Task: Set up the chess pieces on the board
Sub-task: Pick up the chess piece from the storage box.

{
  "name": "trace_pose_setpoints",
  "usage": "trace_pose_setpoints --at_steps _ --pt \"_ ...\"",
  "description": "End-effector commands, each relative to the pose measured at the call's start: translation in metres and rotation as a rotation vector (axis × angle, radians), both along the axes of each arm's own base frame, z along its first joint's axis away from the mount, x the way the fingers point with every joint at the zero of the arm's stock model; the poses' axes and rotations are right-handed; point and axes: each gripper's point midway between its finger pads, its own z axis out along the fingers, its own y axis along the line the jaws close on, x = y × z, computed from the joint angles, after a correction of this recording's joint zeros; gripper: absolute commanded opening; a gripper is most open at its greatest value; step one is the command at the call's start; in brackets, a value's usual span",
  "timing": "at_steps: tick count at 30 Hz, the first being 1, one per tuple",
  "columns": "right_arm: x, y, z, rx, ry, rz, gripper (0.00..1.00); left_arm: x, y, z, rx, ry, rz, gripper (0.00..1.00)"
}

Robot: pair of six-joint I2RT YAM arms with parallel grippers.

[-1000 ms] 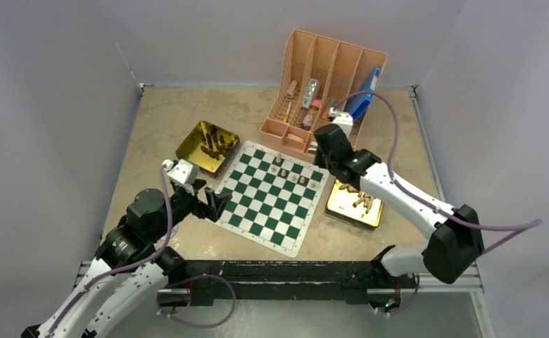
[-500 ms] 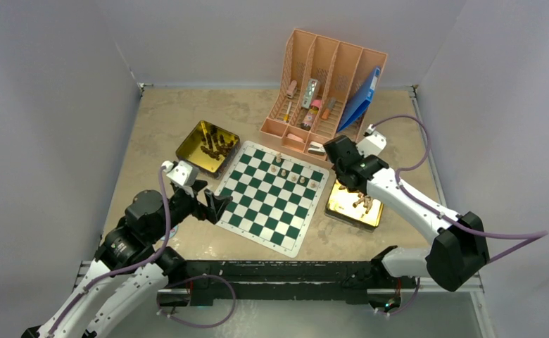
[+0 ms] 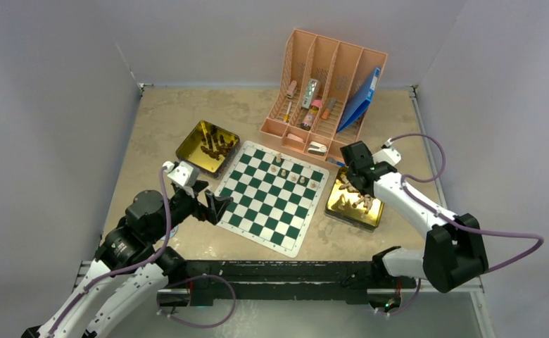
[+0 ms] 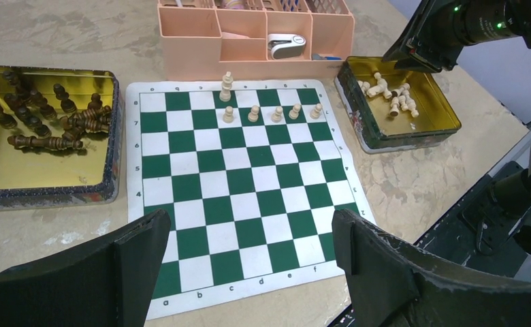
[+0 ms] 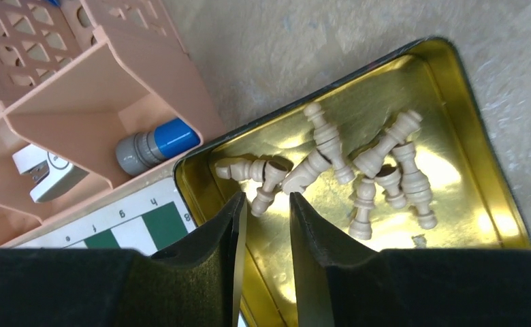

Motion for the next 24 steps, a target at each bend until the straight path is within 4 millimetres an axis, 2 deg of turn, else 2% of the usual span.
trace_pose_setpoints --at_steps 1,8,24 --pt "0.004 0.018 -0.012 0.136 -0.017 -0.022 0.30 0.001 -0.003 0.011 -0.013 -0.050 -0.022 0.89" --pt "-0.004 0.025 -0.034 0.213 0.035 -0.107 0.30 -0.001 -0.002 0.012 -0.021 -0.055 -0.019 0.89" --pt "-0.003 0.024 -0.040 0.253 0.015 -0.195 0.32 -0.001 -0.001 0.012 -0.023 -0.056 -0.016 0.89"
